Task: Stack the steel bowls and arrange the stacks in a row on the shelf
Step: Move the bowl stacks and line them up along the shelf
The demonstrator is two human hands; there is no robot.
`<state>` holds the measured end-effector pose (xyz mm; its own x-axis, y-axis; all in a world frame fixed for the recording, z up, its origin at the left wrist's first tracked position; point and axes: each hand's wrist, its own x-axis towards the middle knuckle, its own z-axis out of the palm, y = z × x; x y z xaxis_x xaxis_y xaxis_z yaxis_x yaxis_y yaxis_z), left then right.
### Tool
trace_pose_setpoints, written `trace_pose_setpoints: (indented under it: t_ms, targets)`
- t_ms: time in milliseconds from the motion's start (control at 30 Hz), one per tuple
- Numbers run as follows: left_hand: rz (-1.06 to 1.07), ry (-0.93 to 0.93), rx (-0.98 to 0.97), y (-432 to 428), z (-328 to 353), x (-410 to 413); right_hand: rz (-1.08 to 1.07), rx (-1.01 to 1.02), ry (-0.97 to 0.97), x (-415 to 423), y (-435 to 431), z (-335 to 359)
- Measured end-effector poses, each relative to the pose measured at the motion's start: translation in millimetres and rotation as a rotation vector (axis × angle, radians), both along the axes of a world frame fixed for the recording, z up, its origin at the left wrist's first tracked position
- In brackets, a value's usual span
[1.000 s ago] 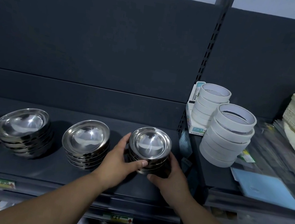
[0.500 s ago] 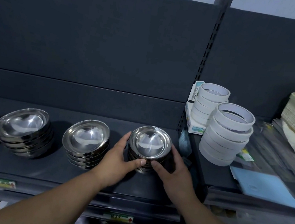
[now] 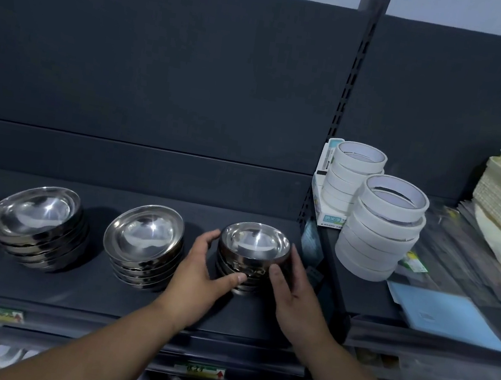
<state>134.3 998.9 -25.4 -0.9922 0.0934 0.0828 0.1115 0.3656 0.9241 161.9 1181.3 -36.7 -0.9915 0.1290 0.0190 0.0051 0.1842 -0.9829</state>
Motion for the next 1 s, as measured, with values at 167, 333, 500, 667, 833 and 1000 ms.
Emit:
trace_pose_setpoints:
  t_ms: [167, 333, 500, 667, 833, 1000]
  targets:
    - [-0.033, -0.075, 0.004, -4.5, 3.6, -5.4, -0.086, -0.035, 0.044, 3.2, 0.5, -0.7]
    - [-0.098, -0.106, 0.014, -2.3, 8.6, -12.3, -0.140, 0.052, 0.086, 0.0, 2.5, 0.9]
    - [-0.078, -0.034, 0.003, -5.3, 6.5, -9.3, -0.128, 0.091, 0.084, -4.0, 0.6, 9.5]
    - [-0.046, 0.013, 0.029, -5.3, 7.1, -6.5, -0.075, 0.160, 0.056, -7.2, 0.5, 9.8]
    - [-0.087, -0.025, 0.010, -5.9, 7.3, -5.7, -0.064, 0.234, 0.041, -7.0, -1.8, 11.9]
    - [-0.110, 0.046, -0.090, -3.2, 13.7, -8.9, -0.097, 0.281, 0.075, -11.0, -2.1, 13.8]
